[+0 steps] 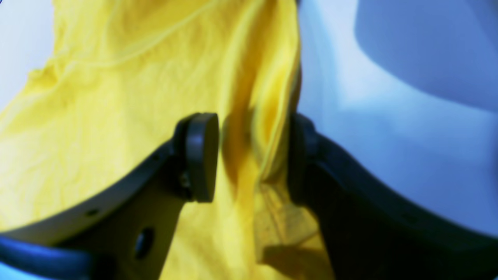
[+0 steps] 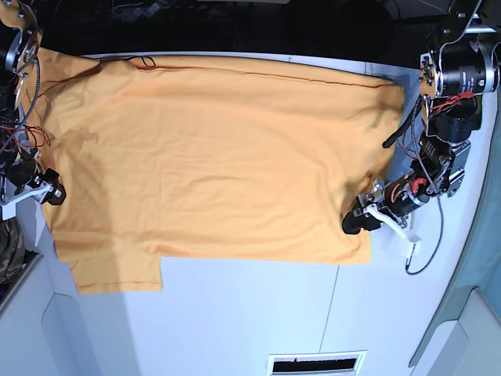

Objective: Layout the t-shirt on the table in an organized manner, then fold the t-shirt properly
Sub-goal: 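Grasp the shirt hem with both grippers and fold it toward the collar, then hold the folded hem with both grippers and pull it toward the collar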

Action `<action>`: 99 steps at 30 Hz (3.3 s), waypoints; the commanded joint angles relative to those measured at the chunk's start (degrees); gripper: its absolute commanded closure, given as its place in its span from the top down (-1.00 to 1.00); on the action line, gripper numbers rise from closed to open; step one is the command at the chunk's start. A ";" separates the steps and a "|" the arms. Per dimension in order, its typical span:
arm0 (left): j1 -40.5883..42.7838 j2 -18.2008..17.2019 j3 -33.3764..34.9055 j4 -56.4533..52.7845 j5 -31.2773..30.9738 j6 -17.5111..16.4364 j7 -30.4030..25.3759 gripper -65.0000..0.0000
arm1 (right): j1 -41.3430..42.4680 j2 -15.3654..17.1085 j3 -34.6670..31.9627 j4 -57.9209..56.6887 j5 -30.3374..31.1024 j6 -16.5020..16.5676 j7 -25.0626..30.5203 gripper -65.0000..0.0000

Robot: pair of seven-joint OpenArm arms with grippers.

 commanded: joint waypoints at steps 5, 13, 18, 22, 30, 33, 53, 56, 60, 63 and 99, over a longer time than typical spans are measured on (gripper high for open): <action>-0.52 -0.61 1.66 0.11 2.67 0.70 2.32 -0.97 | 1.22 1.18 0.00 0.76 0.22 0.39 -0.22 -0.52; 0.28 -3.23 1.66 9.97 -3.13 0.38 12.98 -1.00 | 0.33 3.34 0.02 7.78 2.08 0.42 -3.93 -1.00; 3.43 -5.88 1.66 19.56 -12.68 0.38 20.48 -1.00 | -3.89 5.97 0.07 16.96 6.43 0.39 -8.15 -1.00; 7.41 -8.59 1.66 26.58 -16.13 0.38 22.80 -1.00 | -9.07 8.35 0.09 23.47 8.61 0.37 -9.07 -1.00; 15.06 -10.99 1.66 29.51 -17.57 0.38 22.34 -1.00 | -17.59 8.92 0.33 26.18 9.05 0.07 -8.24 -1.00; 16.96 -10.97 1.66 29.51 -17.49 0.38 19.39 -1.00 | -19.19 7.65 0.35 26.21 9.03 -0.07 -6.43 -0.75; 17.77 -9.55 1.66 29.51 -12.85 0.38 18.38 -1.00 | -0.50 0.37 -1.53 9.62 -7.87 -9.07 13.55 0.08; 17.79 -9.29 1.68 29.51 -12.83 0.38 18.43 -1.00 | 1.77 0.28 -2.54 1.99 -10.80 -9.11 18.67 0.08; 17.90 -9.27 1.66 29.51 -12.92 0.38 18.36 -1.00 | 1.64 0.26 -2.62 -2.60 -11.19 -9.07 19.74 0.07; 17.90 -9.25 1.68 29.51 -13.27 0.38 17.92 -1.00 | 1.33 -0.02 -2.60 -3.80 -11.17 -7.74 19.69 0.07; 16.83 -8.50 1.70 32.44 -22.51 0.38 28.72 -1.00 | -0.79 -1.03 -2.56 15.02 4.13 0.61 0.48 -1.00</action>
